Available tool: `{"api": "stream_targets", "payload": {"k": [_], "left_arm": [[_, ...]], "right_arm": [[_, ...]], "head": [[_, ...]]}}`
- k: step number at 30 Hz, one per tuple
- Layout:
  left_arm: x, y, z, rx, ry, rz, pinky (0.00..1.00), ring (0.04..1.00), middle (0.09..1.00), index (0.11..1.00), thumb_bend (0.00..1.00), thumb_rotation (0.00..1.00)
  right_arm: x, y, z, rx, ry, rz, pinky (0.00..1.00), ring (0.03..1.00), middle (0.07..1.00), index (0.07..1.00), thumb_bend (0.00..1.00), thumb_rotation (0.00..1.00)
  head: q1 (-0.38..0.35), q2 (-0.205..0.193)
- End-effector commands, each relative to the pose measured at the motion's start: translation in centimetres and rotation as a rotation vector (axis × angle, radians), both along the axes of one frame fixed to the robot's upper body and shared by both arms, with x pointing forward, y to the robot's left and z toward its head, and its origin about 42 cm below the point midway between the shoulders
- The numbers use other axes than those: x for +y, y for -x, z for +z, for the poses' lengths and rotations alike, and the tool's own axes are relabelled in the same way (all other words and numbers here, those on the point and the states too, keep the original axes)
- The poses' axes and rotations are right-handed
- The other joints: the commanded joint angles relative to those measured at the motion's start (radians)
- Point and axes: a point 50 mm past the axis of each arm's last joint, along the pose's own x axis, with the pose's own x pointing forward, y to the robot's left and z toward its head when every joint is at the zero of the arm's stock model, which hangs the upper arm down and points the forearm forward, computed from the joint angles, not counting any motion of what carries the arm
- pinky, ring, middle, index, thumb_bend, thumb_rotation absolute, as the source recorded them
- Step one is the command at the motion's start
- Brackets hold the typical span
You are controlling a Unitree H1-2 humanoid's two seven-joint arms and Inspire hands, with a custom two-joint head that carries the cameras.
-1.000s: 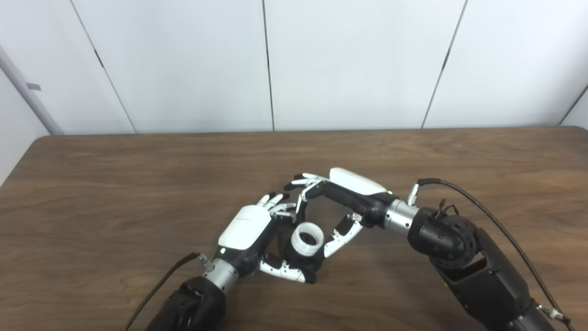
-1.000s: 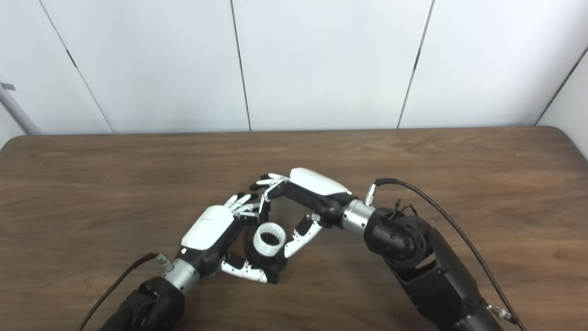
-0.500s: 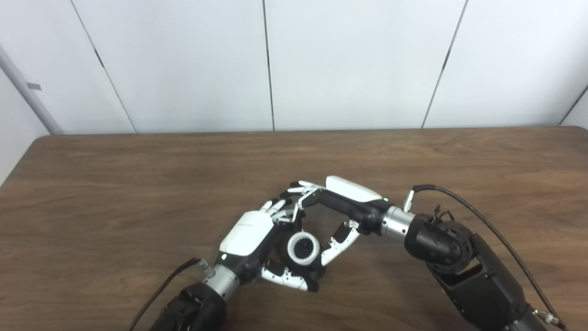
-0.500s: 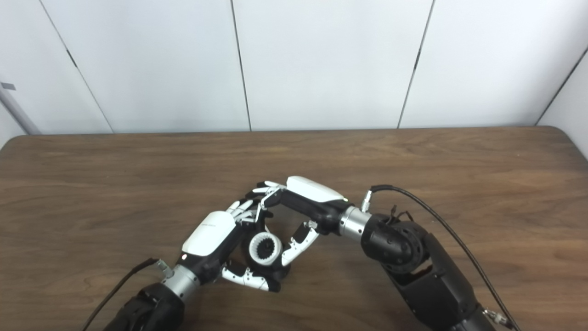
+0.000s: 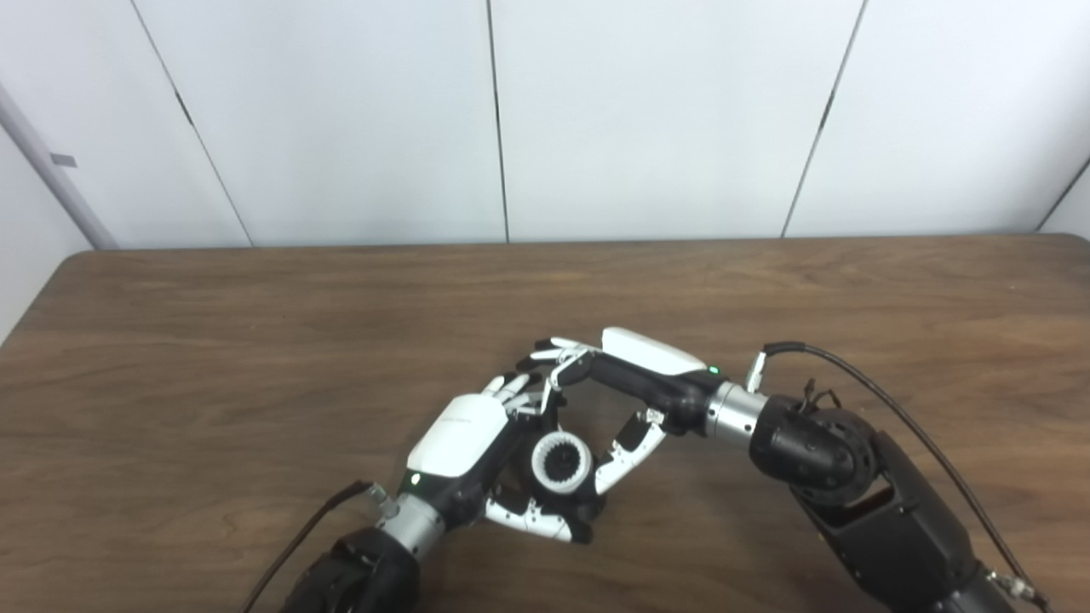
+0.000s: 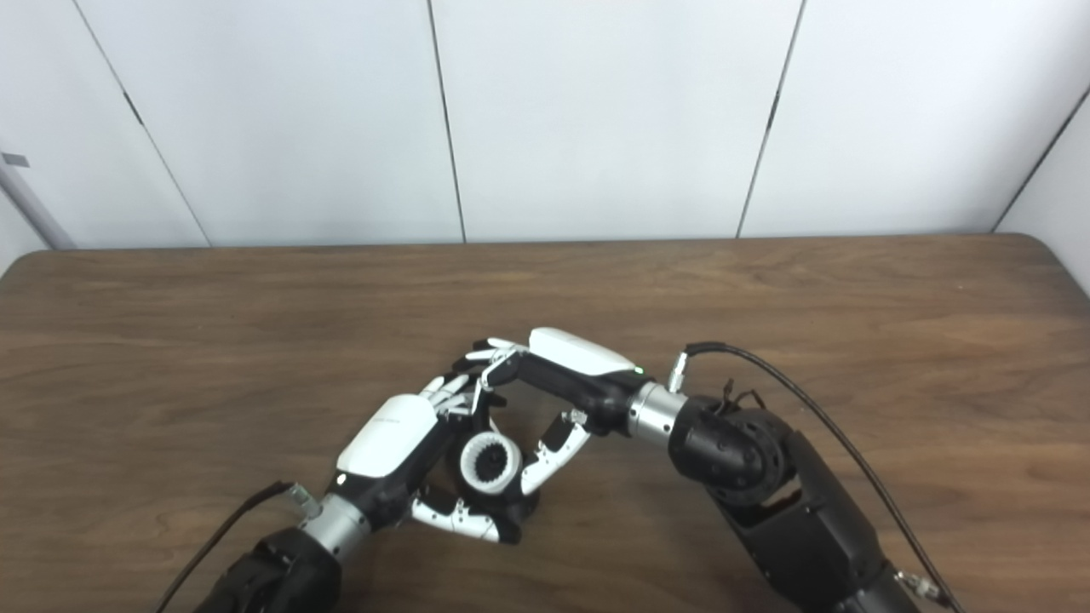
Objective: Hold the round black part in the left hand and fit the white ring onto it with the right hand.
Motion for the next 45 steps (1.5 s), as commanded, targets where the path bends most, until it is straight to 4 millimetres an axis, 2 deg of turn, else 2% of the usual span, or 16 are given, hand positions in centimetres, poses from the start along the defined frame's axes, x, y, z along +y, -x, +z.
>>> {"api": "stream_targets", "payload": {"k": [1, 10, 18, 23, 36, 37, 38, 39, 42, 45], "left_arm": [[-0.2, 0.5, 0.5, -0.013, -0.002, -0.034, 1.0, 0.973, 0.852, 0.478, 0.52, 0.05], [0.5, 0.5, 0.5, -0.016, 0.007, -0.035, 1.0, 0.964, 0.838, 0.478, 0.52, 0.05], [0.7, 0.5, 0.5, -0.019, 0.005, -0.031, 1.0, 0.96, 0.836, 0.478, 0.52, 0.05], [0.9, 0.5, 0.5, -0.017, 0.007, -0.032, 1.0, 0.961, 0.836, 0.479, 0.52, 0.05], [0.7, 0.4, 0.3, -0.014, 0.01, -0.035, 1.0, 0.963, 0.836, 0.479, 0.52, 0.05], [0.6, 0.4, 0.3, -0.014, 0.01, -0.035, 1.0, 0.962, 0.836, 0.479, 0.52, 0.05], [0.6, 0.4, 0.3, -0.013, 0.009, -0.034, 1.0, 0.962, 0.836, 0.479, 0.52, 0.05], [0.5, 0.3, 0.3, -0.012, 0.006, -0.034, 1.0, 0.963, 0.838, 0.478, 0.52, 0.05], [0.4, 0.3, 0.3, -0.012, 0.005, -0.034, 1.0, 0.961, 0.84, 0.478, 0.52, 0.05], [0.4, 0.2, 0.2, -0.011, 0.003, -0.033, 1.0, 0.961, 0.841, 0.478, 0.52, 0.05]], "right_arm": [[0.3, -0.2, 1.9, -0.08, -0.019, 0.02, 0.84, 0.973, 0.896, 0.475, 0.52, 0.13], [-0.3, 0.1, 1.9, -0.063, -0.007, -0.02, 0.87, 0.983, 0.902, 0.475, 0.52, 0.13], [-0.6, 0.3, 1.6, -0.067, -0.008, -0.029, 0.84, 0.978, 0.902, 0.475, 0.52, 0.13], [-0.6, 0.3, 1.6, -0.062, -0.009, -0.039, 0.85, 0.98, 0.903, 0.475, 0.52, 0.13], [-0.5, 0.5, 1.8, -0.045, -0.007, -0.032, 0.87, 0.988, 0.922, 0.479, 0.52, 0.14], [-0.5, 0.5, 1.8, -0.041, 0.0, -0.029, 0.87, 0.994, 0.945, 0.536, 0.76, 0.21], [-0.5, 0.5, 1.9, -0.038, 0.008, -0.023, 0.87, 0.997, 0.957, 0.565, 0.88, 0.25], [-0.6, 0.5, 2.0, -0.036, 0.014, -0.018, 0.88, 0.999, 0.983, 0.675, 0.95, 0.33], [-0.6, 0.5, 2.0, -0.023, 0.015, -0.011, 0.91, 1.0, 0.999, 0.871, 1.0, 0.43], [-0.5, 0.5, 2.1, -0.014, 0.011, -0.005, 0.93, 1.0, 1.0, 0.968, 1.0, 0.49]], "head": [[-0.003, 0.0], [-0.021, 0.0], [-0.027, 0.0], [-0.032, -0.002], [-0.016, -0.006], [-0.015, -0.006], [-0.012, -0.007], [-0.011, -0.008], [-0.009, -0.011], [-0.005, -0.012]]}}
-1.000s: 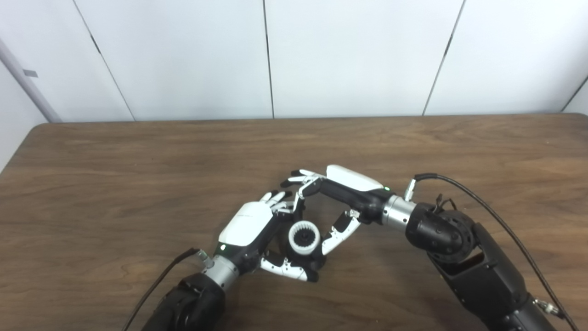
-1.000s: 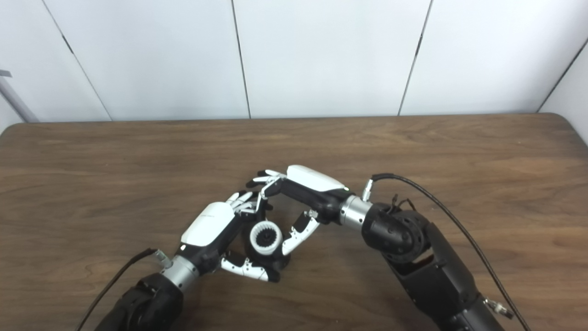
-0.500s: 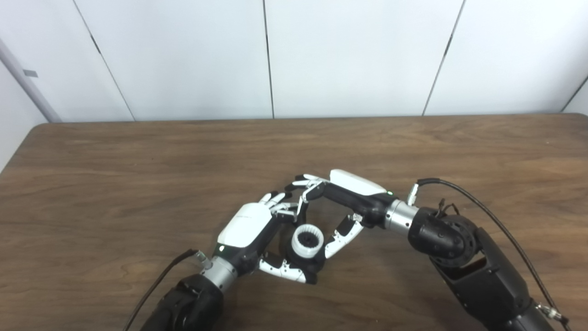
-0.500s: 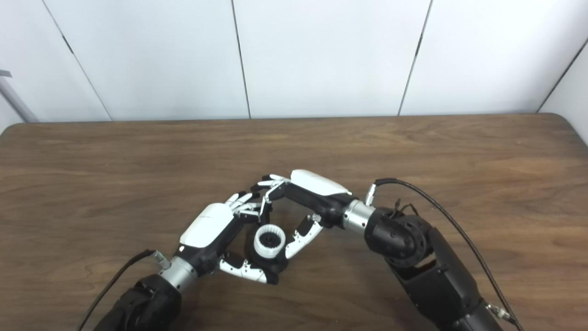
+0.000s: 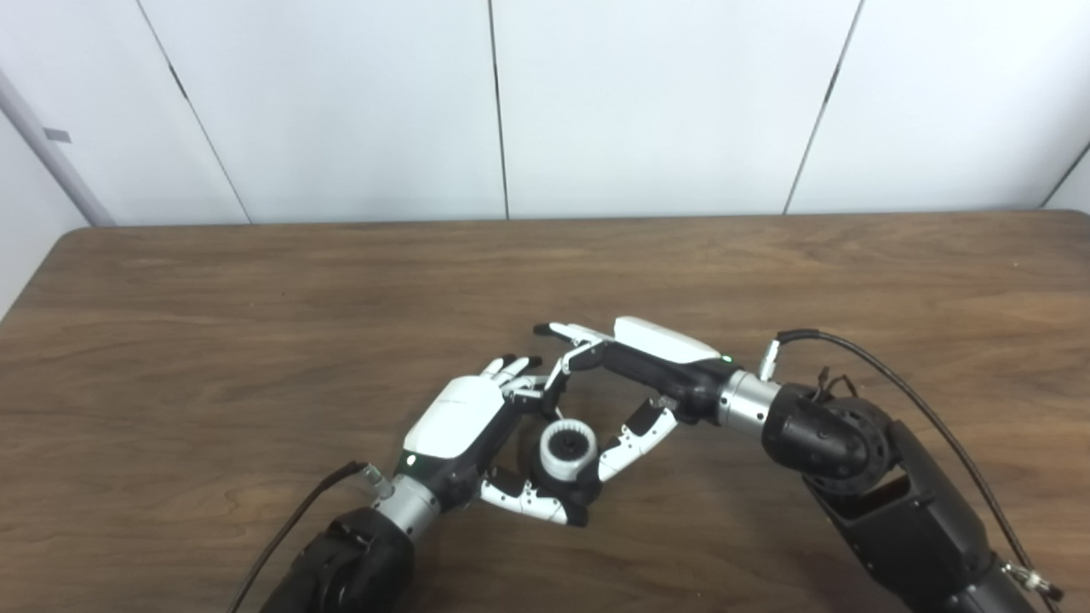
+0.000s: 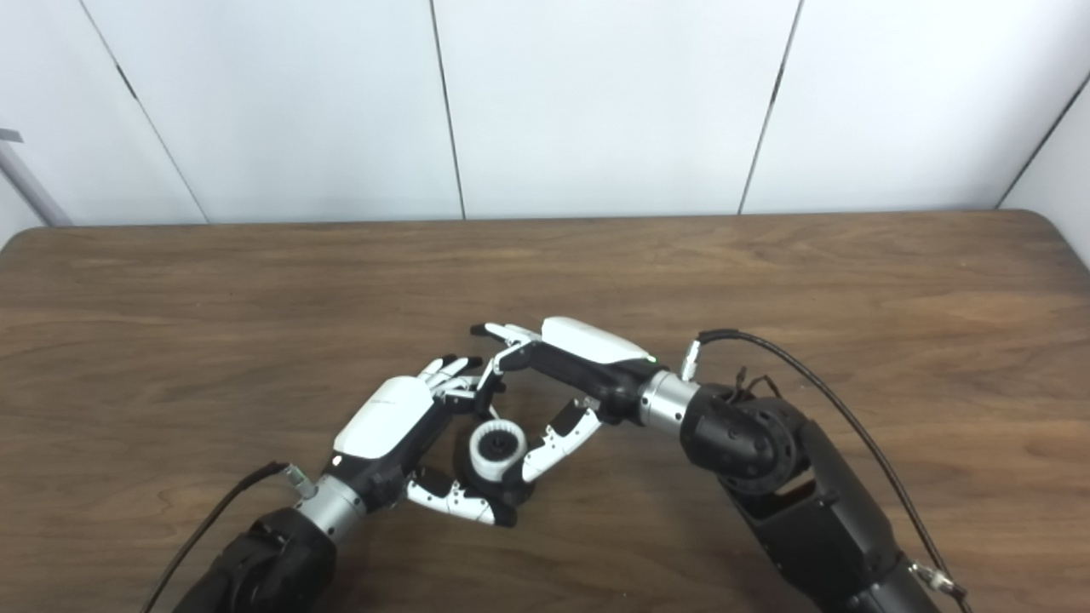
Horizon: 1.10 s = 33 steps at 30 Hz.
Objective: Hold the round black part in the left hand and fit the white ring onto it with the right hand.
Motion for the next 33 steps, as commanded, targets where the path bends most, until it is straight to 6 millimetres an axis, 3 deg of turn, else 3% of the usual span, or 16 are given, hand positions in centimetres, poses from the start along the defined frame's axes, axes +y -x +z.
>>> {"api": "stream_targets", "payload": {"k": [1, 7, 16, 20, 25, 27, 30, 33], "left_arm": [[-0.2, 0.0, 0.2, -0.013, -0.008, -0.023, 1.0, 0.961, 0.841, 0.478, 0.52, 0.05], [-0.5, 0.0, 0.4, -0.005, -0.012, -0.013, 1.0, 0.962, 0.842, 0.478, 0.52, 0.05], [-0.6, -0.3, 0.3, 0.003, -0.008, -0.011, 1.0, 0.969, 0.848, 0.479, 0.52, 0.05], [-0.5, -0.8, 0.0, 0.011, -0.043, -0.008, 1.0, 0.967, 0.848, 0.479, 0.52, 0.05], [-0.4, -1.5, -0.8, -0.014, -0.083, 0.009, 1.0, 0.946, 0.84, 0.479, 0.52, 0.05], [-0.2, -1.9, -1.2, -0.041, -0.087, 0.033, 1.0, 0.947, 0.84, 0.479, 0.52, 0.05], [0.0, -2.2, -1.7, -0.08, -0.097, 0.063, 1.0, 0.949, 0.84, 0.479, 0.52, 0.05], [0.2, -2.4, -2.2, -0.125, -0.12, 0.082, 1.0, 0.947, 0.838, 0.479, 0.52, 0.05]], "right_arm": [[0.5, -0.4, 2.3, -0.061, -0.031, 0.026, 0.93, 1.0, 1.0, 0.987, 1.0, 0.51], [0.3, -0.3, 2.4, -0.035, -0.025, 0.025, 0.96, 1.0, 1.0, 1.0, 1.0, 0.54], [-0.3, -0.4, 2.3, 0.015, 0.014, 0.013, 0.99, 1.0, 1.0, 1.0, 1.0, 0.51], [-3.1, -0.4, 3.1, 0.017, -0.053, -0.071, 1.0, 1.0, 1.0, 1.0, 1.0, 0.56], [-7.6, 1.2, 3.8, -0.041, -0.225, -0.223, 0.93, 1.0, 1.0, 1.0, 1.0, 0.71], [-10.4, 2.8, 3.1, -0.053, -0.343, -0.315, 0.91, 1.0, 1.0, 1.0, 0.97, 0.74], [-13.8, 5.6, 1.6, -0.048, -0.464, -0.438, 0.88, 0.998, 1.0, 1.0, 0.86, 0.74], [-16.3, 8.9, -0.2, -0.023, -0.532, -0.547, 0.9, 1.0, 1.0, 1.0, 0.79, 0.72]], "head": [[0.004, 0.0], [0.013, 0.003], [0.003, -0.009], [0.0, -0.021], [-0.001, -0.038], [0.001, -0.047], [0.007, -0.057], [0.011, -0.068]]}}
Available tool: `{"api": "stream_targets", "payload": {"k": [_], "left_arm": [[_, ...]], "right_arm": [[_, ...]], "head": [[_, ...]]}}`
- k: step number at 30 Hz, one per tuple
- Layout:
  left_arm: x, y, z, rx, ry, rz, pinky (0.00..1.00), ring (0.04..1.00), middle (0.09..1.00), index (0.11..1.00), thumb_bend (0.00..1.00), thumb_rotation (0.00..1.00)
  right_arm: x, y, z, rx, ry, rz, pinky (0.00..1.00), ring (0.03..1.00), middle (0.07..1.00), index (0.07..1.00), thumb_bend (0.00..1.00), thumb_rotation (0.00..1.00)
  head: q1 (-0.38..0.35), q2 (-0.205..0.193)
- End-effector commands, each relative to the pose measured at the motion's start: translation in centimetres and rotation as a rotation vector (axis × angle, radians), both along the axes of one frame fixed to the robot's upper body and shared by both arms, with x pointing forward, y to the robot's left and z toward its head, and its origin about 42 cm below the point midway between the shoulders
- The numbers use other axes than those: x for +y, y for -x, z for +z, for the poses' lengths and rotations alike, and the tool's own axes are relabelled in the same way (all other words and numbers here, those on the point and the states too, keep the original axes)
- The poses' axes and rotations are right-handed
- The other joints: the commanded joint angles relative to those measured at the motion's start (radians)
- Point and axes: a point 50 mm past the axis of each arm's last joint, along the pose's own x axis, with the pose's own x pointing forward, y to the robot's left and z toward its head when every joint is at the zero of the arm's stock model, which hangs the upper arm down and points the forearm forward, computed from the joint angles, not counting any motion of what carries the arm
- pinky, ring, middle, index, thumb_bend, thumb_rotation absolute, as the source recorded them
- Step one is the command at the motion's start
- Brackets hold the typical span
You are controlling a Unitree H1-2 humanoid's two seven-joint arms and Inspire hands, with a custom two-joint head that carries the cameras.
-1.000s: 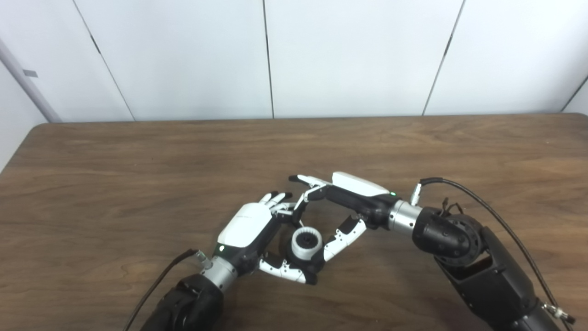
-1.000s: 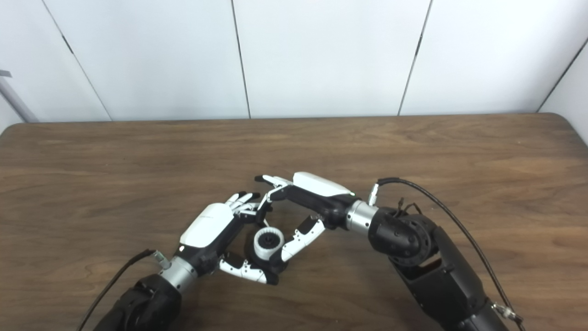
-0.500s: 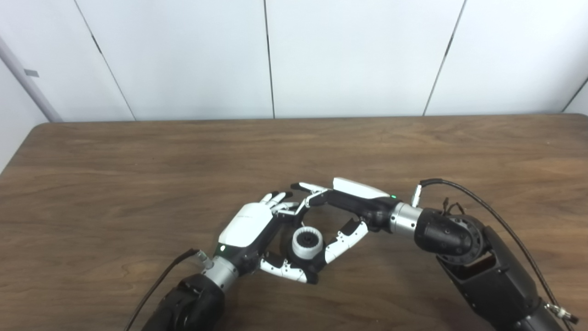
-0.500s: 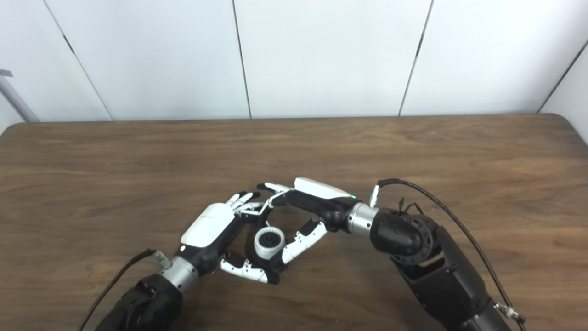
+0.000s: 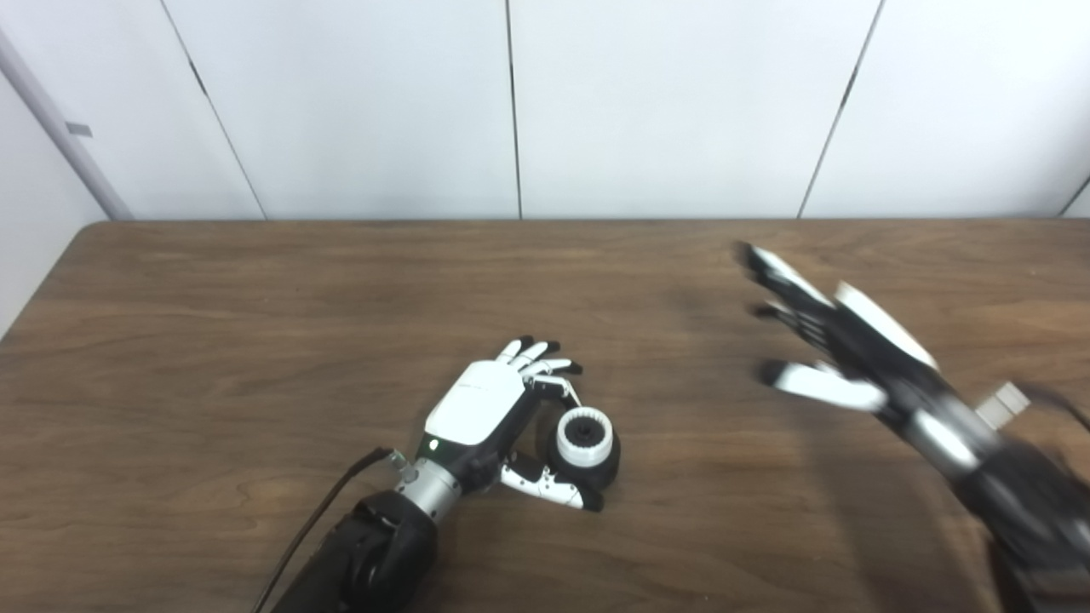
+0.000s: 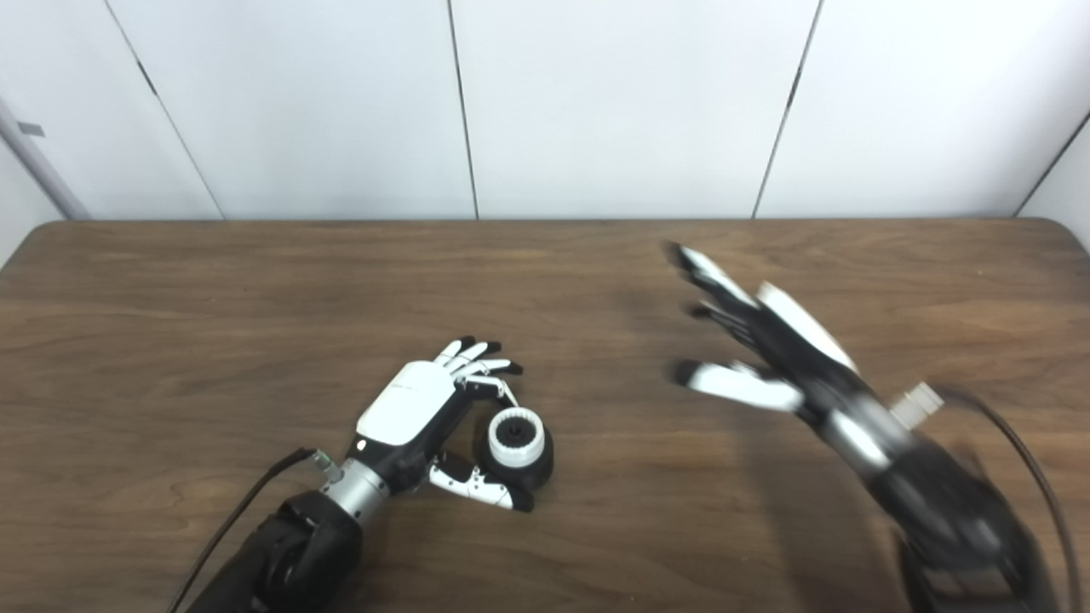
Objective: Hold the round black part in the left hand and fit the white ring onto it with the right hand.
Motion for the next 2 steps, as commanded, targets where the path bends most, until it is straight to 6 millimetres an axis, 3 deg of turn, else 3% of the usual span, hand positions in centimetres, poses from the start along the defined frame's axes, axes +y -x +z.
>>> {"api": "stream_targets", "payload": {"k": [1, 2], "left_arm": [[1.0, -0.6, -0.8, -0.018, -0.08, 0.034, 1.0, 0.944, 0.835, 0.479, 0.52, 0.05], [1.0, -0.8, -0.9, -0.03, -0.083, 0.043, 1.0, 0.943, 0.834, 0.479, 0.52, 0.05]], "right_arm": [[-0.6, 1.6, 1.5, -0.105, -0.047, -0.017, 0.93, 1.0, 1.0, 1.0, 0.75, 0.72], [-1.1, 2.9, 0.9, -0.085, -0.068, -0.052, 0.94, 1.0, 1.0, 1.0, 0.74, 0.72]], "head": [[0.002, -0.001], [0.002, -0.006]]}}
